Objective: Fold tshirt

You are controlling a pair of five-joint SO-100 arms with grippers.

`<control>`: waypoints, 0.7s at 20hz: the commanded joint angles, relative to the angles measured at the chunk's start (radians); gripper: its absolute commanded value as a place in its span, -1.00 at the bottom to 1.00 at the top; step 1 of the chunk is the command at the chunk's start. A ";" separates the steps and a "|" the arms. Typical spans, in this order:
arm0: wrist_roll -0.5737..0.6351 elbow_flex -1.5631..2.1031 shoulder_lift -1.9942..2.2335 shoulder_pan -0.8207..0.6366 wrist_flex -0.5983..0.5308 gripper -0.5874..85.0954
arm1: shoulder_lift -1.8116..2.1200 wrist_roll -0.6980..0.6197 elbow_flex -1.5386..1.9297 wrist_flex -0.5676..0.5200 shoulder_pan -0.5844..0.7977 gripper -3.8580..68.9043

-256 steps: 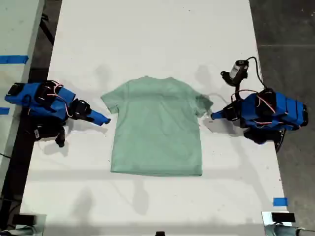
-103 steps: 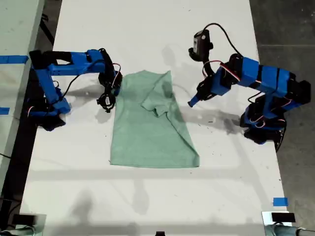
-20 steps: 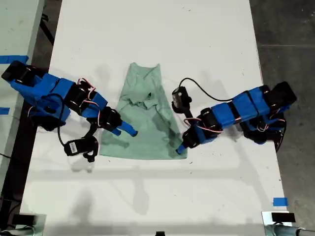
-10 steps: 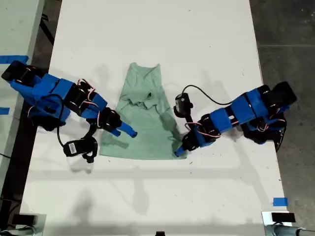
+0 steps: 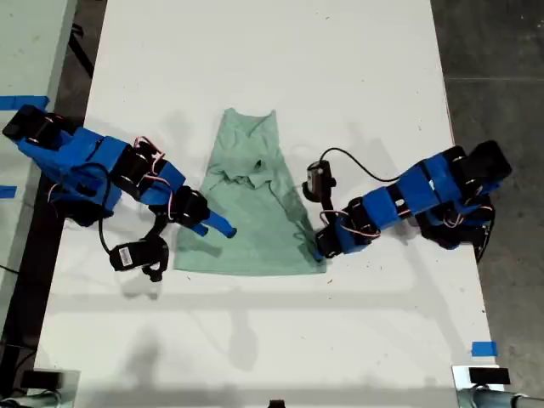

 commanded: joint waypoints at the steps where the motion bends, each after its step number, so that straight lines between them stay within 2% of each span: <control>1: -0.011 -0.008 0.051 0.009 -0.023 -0.35 | 0.008 0.009 -0.008 -0.026 0.005 -0.82; 4: -0.012 -0.008 0.051 0.009 -0.023 -0.35 | 0.044 0.006 -0.034 0.018 -0.014 -0.83; 7: -0.012 -0.008 0.051 0.009 -0.025 -0.35 | 0.121 0.026 -0.095 0.186 -0.044 -0.85; 10: -0.012 -0.008 0.049 0.008 -0.026 -0.35 | 0.224 0.074 -0.129 0.301 -0.071 -0.85; 12: -0.012 -0.008 0.046 0.008 -0.034 -0.34 | 0.245 0.057 -0.170 0.313 -0.064 -0.95; 14: -0.012 -0.008 0.044 0.006 -0.034 -0.34 | 0.230 0.043 -0.245 0.334 -0.051 -0.95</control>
